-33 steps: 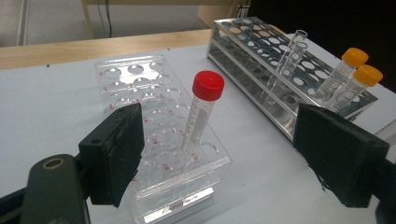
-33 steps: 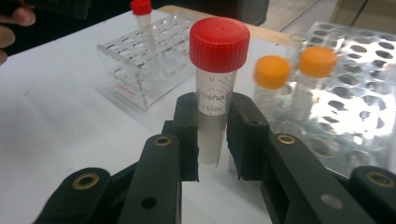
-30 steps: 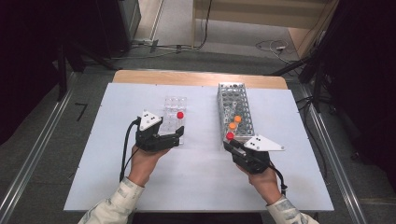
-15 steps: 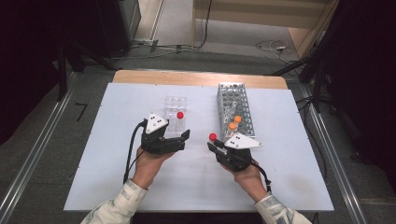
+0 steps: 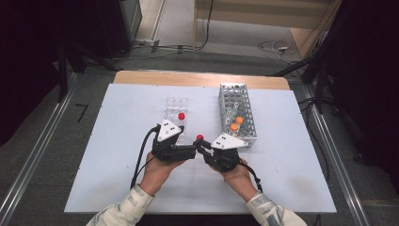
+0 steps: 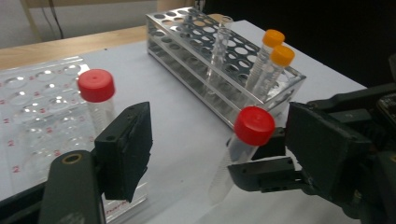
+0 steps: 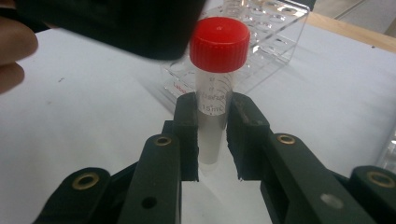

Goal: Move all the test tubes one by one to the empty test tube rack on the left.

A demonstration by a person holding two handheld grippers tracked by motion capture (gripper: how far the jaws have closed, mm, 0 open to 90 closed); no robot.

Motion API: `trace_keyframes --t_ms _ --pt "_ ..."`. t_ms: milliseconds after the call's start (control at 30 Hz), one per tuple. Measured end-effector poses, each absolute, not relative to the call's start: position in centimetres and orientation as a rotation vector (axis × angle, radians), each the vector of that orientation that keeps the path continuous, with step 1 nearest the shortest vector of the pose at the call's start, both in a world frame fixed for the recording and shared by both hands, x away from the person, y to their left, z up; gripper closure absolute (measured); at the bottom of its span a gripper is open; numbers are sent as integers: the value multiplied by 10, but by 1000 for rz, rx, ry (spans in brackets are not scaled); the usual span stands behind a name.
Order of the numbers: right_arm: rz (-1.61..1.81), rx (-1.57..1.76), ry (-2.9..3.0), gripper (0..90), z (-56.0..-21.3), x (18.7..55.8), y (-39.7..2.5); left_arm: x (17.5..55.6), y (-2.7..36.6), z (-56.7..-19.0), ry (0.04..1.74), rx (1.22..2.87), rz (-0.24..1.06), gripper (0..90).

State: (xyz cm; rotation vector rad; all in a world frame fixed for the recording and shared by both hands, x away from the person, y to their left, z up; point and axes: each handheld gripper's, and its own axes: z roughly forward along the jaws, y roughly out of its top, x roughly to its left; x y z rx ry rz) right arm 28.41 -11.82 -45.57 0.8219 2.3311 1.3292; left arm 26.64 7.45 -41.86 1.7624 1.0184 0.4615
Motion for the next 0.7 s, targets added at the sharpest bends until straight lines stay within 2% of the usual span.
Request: trace_keyframes --t_ms 133,233,267,300,467,700 --pt "1343 810 2335 717 -454 282 -115 264 69 -421 983 1777 451 340" --pt "1347 806 2339 717 -453 281 -114 264 68 -422 960 1785 443 456" --pt "1350 804 2340 717 -452 280 -114 263 67 -422 956 1786 443 523" --pt "1350 804 2340 717 -452 280 -114 263 67 -422 956 1786 443 523" --pt "1357 797 2340 717 -452 279 -113 263 67 -423 946 1786 448 658" --pt "1358 800 2337 713 -451 279 -113 263 68 -423 936 1785 456 699"
